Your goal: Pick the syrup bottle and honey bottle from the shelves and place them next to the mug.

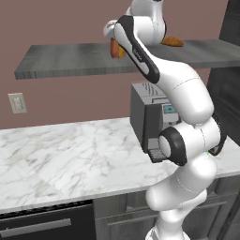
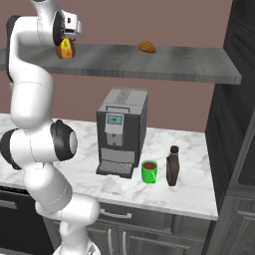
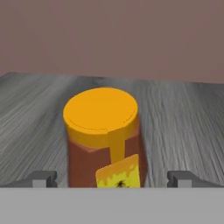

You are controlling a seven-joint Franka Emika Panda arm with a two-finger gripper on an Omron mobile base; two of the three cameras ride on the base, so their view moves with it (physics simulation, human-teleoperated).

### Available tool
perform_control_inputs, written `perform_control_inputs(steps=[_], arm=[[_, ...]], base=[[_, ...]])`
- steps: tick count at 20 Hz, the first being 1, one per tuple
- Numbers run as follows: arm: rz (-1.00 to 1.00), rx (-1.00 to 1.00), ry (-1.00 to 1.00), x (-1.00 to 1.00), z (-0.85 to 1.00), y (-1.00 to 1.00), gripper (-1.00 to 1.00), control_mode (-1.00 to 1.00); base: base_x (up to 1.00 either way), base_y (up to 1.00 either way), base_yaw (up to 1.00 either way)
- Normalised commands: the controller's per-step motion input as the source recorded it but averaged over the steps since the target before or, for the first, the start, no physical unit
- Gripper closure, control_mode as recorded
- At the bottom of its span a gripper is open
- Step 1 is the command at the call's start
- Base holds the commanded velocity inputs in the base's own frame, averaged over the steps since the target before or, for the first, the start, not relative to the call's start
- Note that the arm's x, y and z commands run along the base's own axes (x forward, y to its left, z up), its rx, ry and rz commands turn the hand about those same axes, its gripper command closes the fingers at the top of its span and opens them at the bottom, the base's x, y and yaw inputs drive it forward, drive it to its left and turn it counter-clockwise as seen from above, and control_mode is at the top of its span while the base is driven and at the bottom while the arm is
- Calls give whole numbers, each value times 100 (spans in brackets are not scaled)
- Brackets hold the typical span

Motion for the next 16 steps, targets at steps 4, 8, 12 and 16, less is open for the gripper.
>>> perform_control_inputs(steps=[4,8,12,16], arm=[[0,0,1,0,-18,0,-100,-100],[0,0,2,0,-19,0,-100,-100],[0,0,1,0,-10,0,-100,-100],[0,0,0,4,0,0,-100,-100]], base=[[0,0,0],[0,0,0],[0,0,0],[0,0,0]])
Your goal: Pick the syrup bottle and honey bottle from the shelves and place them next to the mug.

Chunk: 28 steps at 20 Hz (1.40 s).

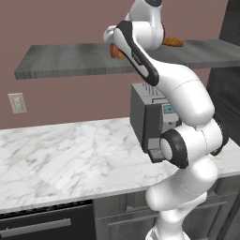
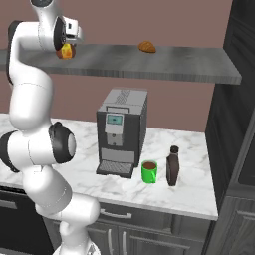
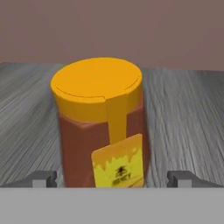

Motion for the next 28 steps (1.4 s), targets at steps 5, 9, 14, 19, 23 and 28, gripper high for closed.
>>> perform_control_inputs(steps=[5,9,14,19,23,28], arm=[[0,0,0,13,0,0,-100,-100],[0,0,1,24,0,0,-100,-100],[0,0,1,17,0,0,-100,-100],[0,0,0,7,0,1,-100,-100],[0,0,0,0,0,4,-100,-100],[0,0,0,0,0,6,-100,-100]], base=[[0,0,0],[0,0,0],[0,0,0],[0,0,0],[0,0,0],[0,0,0]])
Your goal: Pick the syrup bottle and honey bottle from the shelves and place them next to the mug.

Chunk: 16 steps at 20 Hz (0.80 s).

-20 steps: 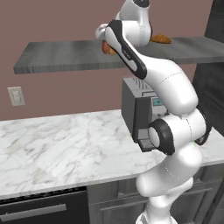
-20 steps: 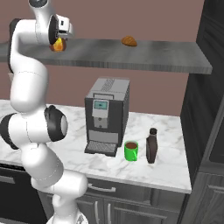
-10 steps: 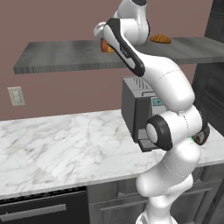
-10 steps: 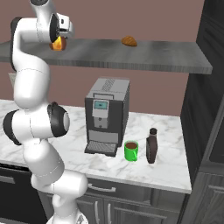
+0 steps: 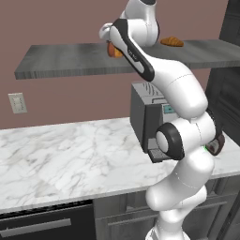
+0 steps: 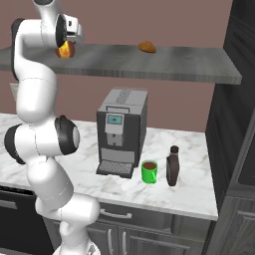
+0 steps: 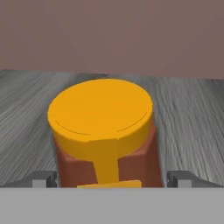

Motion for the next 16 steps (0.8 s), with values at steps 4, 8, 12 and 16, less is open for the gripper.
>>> perform_control_inputs(steps=[4,8,12,16], arm=[[0,0,0,0,-9,6,-100,-100],[0,0,0,0,-10,4,-100,-100],[0,0,0,0,-1,0,-100,-100],[0,0,0,0,0,0,-100,-100]], base=[[0,0,0],[0,0,0],[0,0,0],[0,0,0]])
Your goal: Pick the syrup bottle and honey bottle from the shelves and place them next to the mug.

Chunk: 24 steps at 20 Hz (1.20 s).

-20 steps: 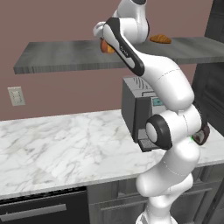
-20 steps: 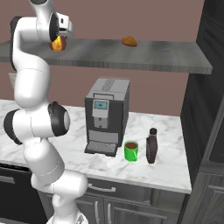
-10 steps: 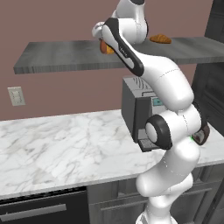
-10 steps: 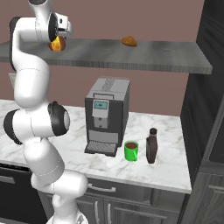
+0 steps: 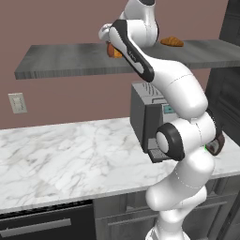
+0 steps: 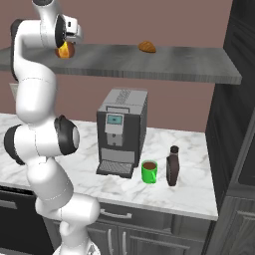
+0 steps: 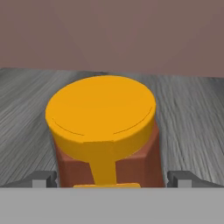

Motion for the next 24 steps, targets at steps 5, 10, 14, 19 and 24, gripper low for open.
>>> perform_control_inputs(steps=[5,10,14,19,24], arm=[[0,0,0,0,0,0,100,-100],[0,0,0,0,0,0,100,-100],[0,0,0,0,0,0,100,-100],[0,1,-2,-44,0,0,100,-100],[0,6,-12,-100,-3,-2,100,-100]], base=[[0,0,0],[0,0,0],[0,0,0],[0,0,0],[0,0,0]])
